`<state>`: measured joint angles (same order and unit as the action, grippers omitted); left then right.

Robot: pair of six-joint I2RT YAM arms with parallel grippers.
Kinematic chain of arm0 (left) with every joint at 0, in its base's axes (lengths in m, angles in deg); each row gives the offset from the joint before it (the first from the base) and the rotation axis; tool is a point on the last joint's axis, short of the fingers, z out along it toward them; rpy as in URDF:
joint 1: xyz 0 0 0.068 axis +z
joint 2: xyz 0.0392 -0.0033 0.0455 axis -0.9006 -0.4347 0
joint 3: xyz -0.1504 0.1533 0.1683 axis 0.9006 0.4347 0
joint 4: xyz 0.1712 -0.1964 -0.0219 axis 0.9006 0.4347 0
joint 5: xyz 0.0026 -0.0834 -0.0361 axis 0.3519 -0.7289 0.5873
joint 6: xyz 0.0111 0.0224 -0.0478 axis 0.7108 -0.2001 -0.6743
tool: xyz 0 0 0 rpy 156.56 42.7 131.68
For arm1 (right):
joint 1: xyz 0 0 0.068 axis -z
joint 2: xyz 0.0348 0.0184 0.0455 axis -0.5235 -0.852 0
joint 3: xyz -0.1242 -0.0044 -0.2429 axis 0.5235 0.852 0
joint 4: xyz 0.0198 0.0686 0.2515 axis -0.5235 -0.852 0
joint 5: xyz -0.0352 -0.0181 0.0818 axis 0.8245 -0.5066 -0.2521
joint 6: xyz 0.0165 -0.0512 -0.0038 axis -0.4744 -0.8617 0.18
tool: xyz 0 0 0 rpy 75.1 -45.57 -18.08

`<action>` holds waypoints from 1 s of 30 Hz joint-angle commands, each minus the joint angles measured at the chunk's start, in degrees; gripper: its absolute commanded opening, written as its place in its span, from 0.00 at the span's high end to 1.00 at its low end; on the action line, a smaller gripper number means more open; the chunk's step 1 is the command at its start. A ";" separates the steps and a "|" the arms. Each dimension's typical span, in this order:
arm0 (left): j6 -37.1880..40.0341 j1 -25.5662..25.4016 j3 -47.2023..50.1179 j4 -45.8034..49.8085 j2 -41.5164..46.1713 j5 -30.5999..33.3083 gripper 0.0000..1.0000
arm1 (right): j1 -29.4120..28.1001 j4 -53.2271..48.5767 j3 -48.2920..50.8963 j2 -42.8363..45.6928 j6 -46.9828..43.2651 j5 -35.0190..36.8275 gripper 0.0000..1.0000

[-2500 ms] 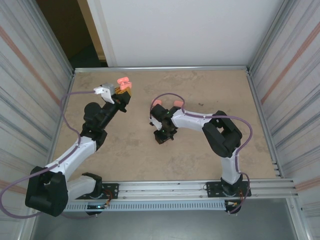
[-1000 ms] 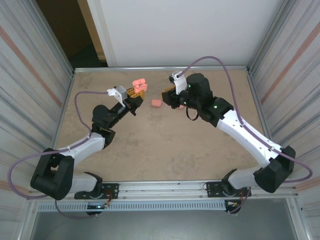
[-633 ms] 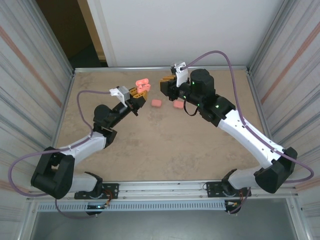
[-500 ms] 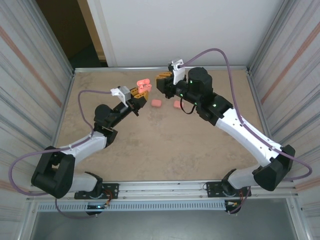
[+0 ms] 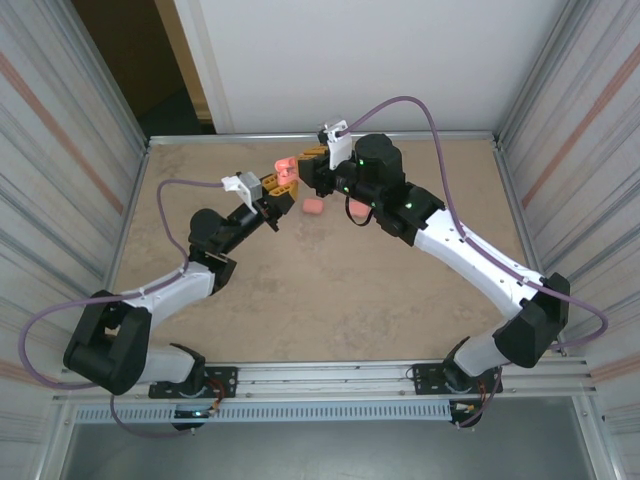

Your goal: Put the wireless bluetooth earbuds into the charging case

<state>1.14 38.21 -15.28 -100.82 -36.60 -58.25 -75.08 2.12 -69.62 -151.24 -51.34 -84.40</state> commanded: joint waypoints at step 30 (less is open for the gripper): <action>-0.77 -0.69 -1.20 -5.40 -0.34 -0.87 1.00 | -0.28 -2.38 2.14 -0.51 3.75 0.47 0.76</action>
<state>0.68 37.86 -15.34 -102.04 -37.00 -58.77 -75.12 1.64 -68.40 -152.15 -49.37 -84.03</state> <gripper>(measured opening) 0.232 0.238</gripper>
